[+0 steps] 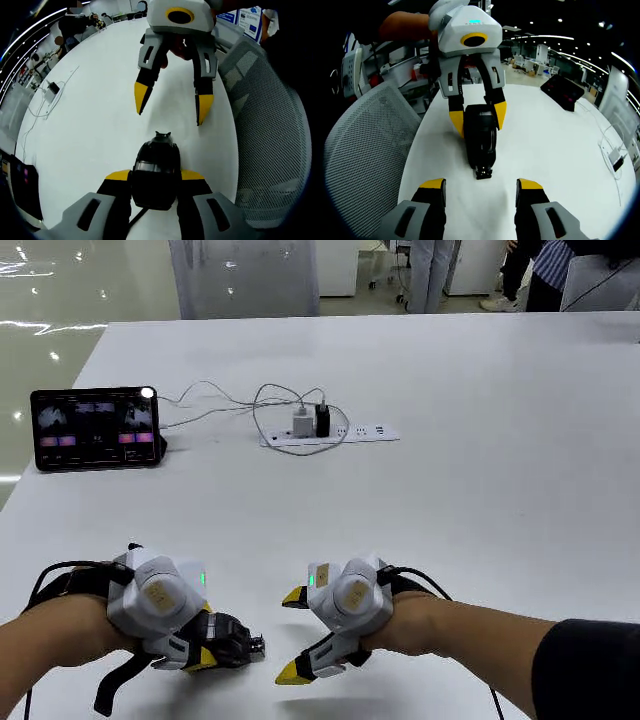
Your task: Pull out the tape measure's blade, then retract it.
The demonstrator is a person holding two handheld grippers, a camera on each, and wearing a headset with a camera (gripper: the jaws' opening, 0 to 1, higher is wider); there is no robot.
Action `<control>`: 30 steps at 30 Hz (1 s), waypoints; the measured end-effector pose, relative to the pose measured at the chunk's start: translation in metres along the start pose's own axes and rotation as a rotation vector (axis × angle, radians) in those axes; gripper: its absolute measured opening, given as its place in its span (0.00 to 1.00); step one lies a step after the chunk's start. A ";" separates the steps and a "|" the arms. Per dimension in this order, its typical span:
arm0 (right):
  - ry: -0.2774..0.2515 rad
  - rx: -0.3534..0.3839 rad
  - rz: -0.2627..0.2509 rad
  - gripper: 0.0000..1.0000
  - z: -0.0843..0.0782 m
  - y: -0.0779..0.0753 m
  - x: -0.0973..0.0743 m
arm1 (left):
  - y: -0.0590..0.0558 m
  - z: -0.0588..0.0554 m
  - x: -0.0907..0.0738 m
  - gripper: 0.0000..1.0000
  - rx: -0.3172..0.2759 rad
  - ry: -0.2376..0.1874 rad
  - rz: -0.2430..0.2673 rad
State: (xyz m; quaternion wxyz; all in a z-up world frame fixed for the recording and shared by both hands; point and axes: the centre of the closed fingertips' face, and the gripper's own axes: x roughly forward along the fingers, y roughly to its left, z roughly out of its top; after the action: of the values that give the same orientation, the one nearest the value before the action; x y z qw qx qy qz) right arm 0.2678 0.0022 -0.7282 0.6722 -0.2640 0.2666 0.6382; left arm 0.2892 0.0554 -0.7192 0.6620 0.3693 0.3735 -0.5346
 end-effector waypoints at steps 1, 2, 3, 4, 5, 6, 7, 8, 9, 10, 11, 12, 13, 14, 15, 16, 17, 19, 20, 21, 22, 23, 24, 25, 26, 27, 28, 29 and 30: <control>0.007 -0.008 0.003 0.48 0.000 0.000 0.003 | 0.000 0.000 0.000 0.29 0.000 0.001 -0.001; 0.015 -0.020 0.015 0.46 0.000 0.001 0.008 | -0.001 0.000 -0.001 0.29 -0.002 0.000 -0.002; 0.018 -0.021 0.019 0.45 0.001 0.001 0.010 | -0.001 0.000 -0.001 0.29 -0.004 -0.002 -0.002; 0.022 -0.024 0.017 0.42 0.001 0.000 0.013 | -0.001 0.000 -0.001 0.29 -0.007 -0.003 -0.002; 0.035 -0.030 0.015 0.40 0.000 -0.003 0.017 | -0.001 0.000 -0.001 0.29 -0.012 -0.003 -0.002; 0.034 -0.032 0.011 0.38 0.001 -0.005 0.019 | -0.001 0.000 -0.001 0.29 -0.011 -0.003 -0.002; 0.032 -0.032 0.013 0.36 0.003 -0.006 0.020 | -0.001 0.000 0.000 0.29 -0.012 -0.001 -0.002; 0.032 -0.031 0.020 0.34 0.004 -0.006 0.023 | -0.002 0.000 -0.001 0.29 -0.011 0.000 -0.002; 0.035 -0.036 0.028 0.32 0.004 -0.005 0.025 | -0.002 0.000 -0.001 0.29 -0.011 0.001 -0.002; 0.048 -0.054 0.036 0.29 0.003 -0.004 0.027 | -0.002 0.000 -0.001 0.29 -0.010 0.002 -0.001; 0.060 -0.066 0.038 0.26 0.001 -0.004 0.029 | -0.002 0.000 -0.001 0.30 -0.010 0.003 0.000; 0.067 -0.069 0.038 0.23 0.000 -0.005 0.031 | -0.002 0.000 -0.001 0.30 -0.011 0.004 0.001; 0.073 -0.075 0.037 0.18 -0.001 -0.005 0.032 | -0.002 0.000 -0.001 0.30 -0.011 0.005 0.000; 0.075 -0.076 0.036 0.15 -0.001 -0.006 0.033 | -0.002 0.000 -0.001 0.30 -0.012 0.006 -0.001; 0.079 -0.079 0.038 0.13 -0.001 -0.007 0.033 | -0.003 0.000 -0.001 0.30 -0.012 0.006 -0.002; 0.082 -0.074 0.035 0.12 -0.002 -0.007 0.035 | -0.003 0.000 -0.001 0.30 -0.013 0.007 -0.003; 0.088 -0.069 0.036 0.12 -0.003 -0.007 0.036 | -0.003 0.000 0.000 0.30 -0.011 0.009 -0.002; 0.115 -0.001 0.027 0.13 -0.005 -0.005 0.038 | -0.003 0.000 0.000 0.30 -0.011 0.011 -0.001; 0.121 -0.006 0.033 0.13 -0.004 -0.006 0.037 | -0.003 0.000 0.000 0.30 -0.015 0.009 0.003; 0.122 -0.012 0.033 0.13 -0.004 -0.007 0.037 | -0.003 0.000 0.000 0.30 -0.016 0.008 0.005; 0.123 -0.014 0.036 0.12 -0.004 -0.007 0.037 | -0.003 -0.001 0.000 0.30 -0.017 0.006 0.007; 0.119 -0.016 0.038 0.12 -0.004 -0.006 0.037 | -0.003 -0.001 0.000 0.30 -0.018 0.005 0.008; 0.106 -0.042 0.044 0.12 -0.005 -0.006 0.036 | -0.003 -0.001 0.000 0.30 -0.019 0.004 0.007; 0.101 -0.035 0.042 0.11 -0.006 -0.006 0.036 | -0.003 -0.001 0.000 0.30 -0.018 0.005 0.005; 0.095 -0.024 0.040 0.11 -0.006 -0.006 0.036 | -0.003 -0.001 0.000 0.30 -0.015 0.005 0.004; 0.094 -0.026 0.039 0.10 -0.005 -0.007 0.036 | -0.003 -0.002 0.000 0.30 -0.015 0.005 0.003; 0.094 -0.036 0.037 0.10 -0.005 -0.006 0.037 | -0.003 -0.001 0.000 0.29 -0.013 0.005 0.004; 0.095 -0.050 0.036 0.10 -0.005 -0.006 0.037 | -0.003 -0.001 0.000 0.29 -0.013 0.004 0.004; 0.096 -0.050 0.034 0.10 -0.005 -0.006 0.036 | -0.003 -0.002 0.000 0.29 -0.017 0.003 0.005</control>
State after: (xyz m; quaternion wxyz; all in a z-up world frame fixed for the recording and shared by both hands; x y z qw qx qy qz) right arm 0.2751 0.0241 -0.7566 0.6410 -0.3064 0.2872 0.6425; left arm 0.2862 0.0563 -0.7203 0.6659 0.3653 0.3780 -0.5293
